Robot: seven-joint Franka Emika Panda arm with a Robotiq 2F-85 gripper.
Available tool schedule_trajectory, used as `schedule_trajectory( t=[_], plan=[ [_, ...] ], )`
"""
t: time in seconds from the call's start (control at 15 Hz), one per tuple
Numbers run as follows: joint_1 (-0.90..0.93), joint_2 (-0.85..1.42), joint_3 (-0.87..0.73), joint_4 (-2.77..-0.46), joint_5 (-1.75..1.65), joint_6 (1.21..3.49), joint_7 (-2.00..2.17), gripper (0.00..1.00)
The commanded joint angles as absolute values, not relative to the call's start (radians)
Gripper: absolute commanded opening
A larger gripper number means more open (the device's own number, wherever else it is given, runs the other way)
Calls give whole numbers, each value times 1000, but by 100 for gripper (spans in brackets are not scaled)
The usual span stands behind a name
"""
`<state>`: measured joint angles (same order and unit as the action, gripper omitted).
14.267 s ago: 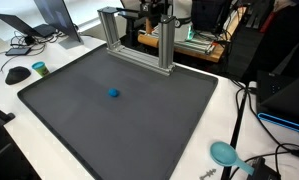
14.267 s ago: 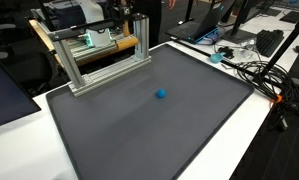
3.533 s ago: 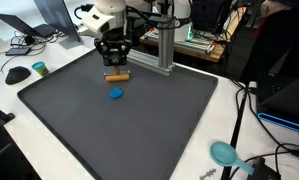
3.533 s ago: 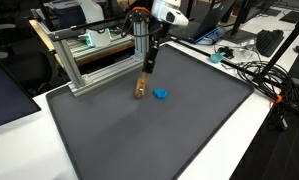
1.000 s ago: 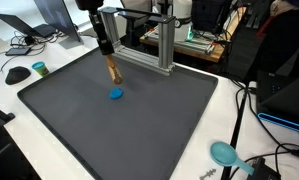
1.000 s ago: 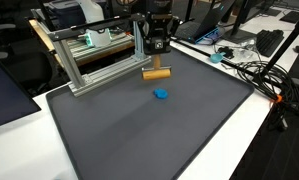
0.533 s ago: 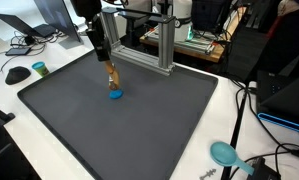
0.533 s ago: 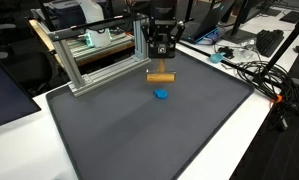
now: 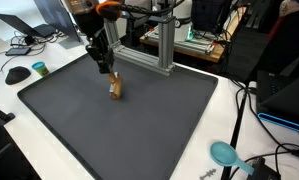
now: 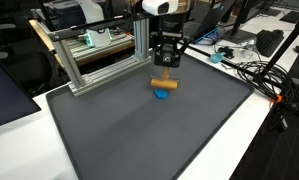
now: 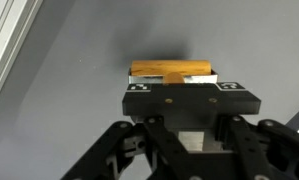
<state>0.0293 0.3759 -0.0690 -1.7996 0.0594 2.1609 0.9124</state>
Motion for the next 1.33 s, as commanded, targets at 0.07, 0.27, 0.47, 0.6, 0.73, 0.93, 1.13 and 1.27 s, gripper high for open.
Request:
schedule_trajectory(
  t=[0.07,0.27,0.47,0.6,0.73,0.93,1.13,1.27],
  plan=[
    [38,419,-93,-1762,48,2187,961,22],
    [40,438,-101,-1762,45,2218,964,22],
    [38,452,-97,-1758,54,2211,953,22],
    [38,463,-93,-1754,59,2205,947,22],
    [41,475,-88,-1749,62,2201,941,22],
    [44,501,-88,-1739,59,2210,941,22],
    [34,516,-86,-1737,72,2228,924,22],
    [29,531,-83,-1734,79,2233,913,22]
  ],
)
